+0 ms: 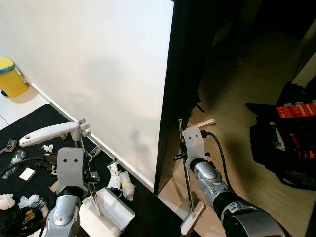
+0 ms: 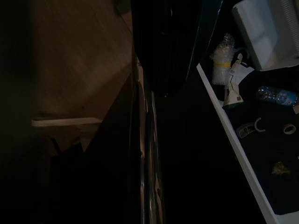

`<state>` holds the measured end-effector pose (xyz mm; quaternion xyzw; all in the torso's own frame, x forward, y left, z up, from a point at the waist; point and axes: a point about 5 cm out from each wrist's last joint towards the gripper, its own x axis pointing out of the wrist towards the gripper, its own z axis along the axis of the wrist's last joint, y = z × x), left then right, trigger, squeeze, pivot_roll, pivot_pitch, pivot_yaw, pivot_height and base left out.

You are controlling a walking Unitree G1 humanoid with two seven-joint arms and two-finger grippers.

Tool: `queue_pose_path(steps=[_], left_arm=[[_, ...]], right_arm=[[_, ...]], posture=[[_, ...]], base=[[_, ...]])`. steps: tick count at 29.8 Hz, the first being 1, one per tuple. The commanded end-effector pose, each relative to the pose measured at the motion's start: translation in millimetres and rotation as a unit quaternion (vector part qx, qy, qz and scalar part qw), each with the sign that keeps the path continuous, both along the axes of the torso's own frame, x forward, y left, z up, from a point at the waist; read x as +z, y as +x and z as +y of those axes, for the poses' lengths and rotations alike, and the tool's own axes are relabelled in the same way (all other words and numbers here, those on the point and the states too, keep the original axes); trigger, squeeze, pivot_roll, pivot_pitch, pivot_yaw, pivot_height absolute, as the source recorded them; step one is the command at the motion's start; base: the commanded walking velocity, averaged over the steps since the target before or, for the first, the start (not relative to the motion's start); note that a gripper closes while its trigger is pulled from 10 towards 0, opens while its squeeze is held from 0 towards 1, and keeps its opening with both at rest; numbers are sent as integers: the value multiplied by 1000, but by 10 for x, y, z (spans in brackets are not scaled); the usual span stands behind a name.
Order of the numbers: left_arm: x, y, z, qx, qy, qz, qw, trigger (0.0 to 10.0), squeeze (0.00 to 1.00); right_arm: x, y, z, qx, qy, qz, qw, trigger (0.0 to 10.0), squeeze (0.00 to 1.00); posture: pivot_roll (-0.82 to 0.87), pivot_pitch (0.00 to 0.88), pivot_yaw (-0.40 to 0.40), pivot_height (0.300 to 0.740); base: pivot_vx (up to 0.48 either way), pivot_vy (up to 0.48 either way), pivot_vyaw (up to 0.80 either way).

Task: Sweep floor

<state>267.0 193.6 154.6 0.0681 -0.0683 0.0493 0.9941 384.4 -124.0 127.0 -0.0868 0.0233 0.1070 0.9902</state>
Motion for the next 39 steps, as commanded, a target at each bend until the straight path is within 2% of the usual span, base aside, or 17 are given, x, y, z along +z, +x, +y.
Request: queue_pose_path(steps=[1, 2, 3, 6, 7, 23, 24, 25, 39], left_arm=[[8, -17, -9, 5, 6, -10, 1000, 10000, 0], [10, -17, -13, 5, 6, -10, 1000, 10000, 0], [17, -31, -6, 5, 6, -11, 1000, 10000, 0], [18, -36, -1, 5, 7, -11, 1000, 10000, 0], [20, -46, 8, 6, 8, -11, 1000, 10000, 0], [51, -175, 51, 13, 12, -12, 1000, 10000, 0], [60, -191, 56, 14, 13, -12, 1000, 10000, 0], [69, -208, 61, 14, 13, -12, 1000, 10000, 0], [143, -375, 93, 22, 18, -11, 1000, 10000, 0]], right_arm=[[-103, -46, -25, -2, 1, 14, 1000, 10000, 0], [-119, -53, -28, -2, -2, 17, 1000, 10000, 0], [-137, -61, -18, -1, -1, 21, 1000, 10000, 482], [-137, -61, -12, 0, 0, 21, 1000, 10000, 482], [-131, -58, 1, 2, 6, 21, 1000, 10000, 1000], [-60, -18, 76, 4, -1, 18, 1000, 10000, 1000], [-52, -13, 84, 4, -3, 18, 1000, 10000, 565], [-42, -7, 93, 4, -4, 17, 1000, 10000, 0], [4, 31, 83, -4, 0, 27, 1000, 10000, 0]], posture=[[262, 270, 11, 740], [264, 271, 11, 740], [273, 281, 15, 740], [274, 283, 15, 740], [280, 291, 17, 740], [326, 344, 23, 740], [333, 351, 26, 740], [338, 358, 27, 740], [385, 413, 34, 740]], base=[[0, 0, 0], [0, 0, 0], [0, 0, 0], [0, 0, 0], [0, 0, 0], [0, 0, 0], [0, 0, 0], [0, 0, 0], [0, 0, 0]])
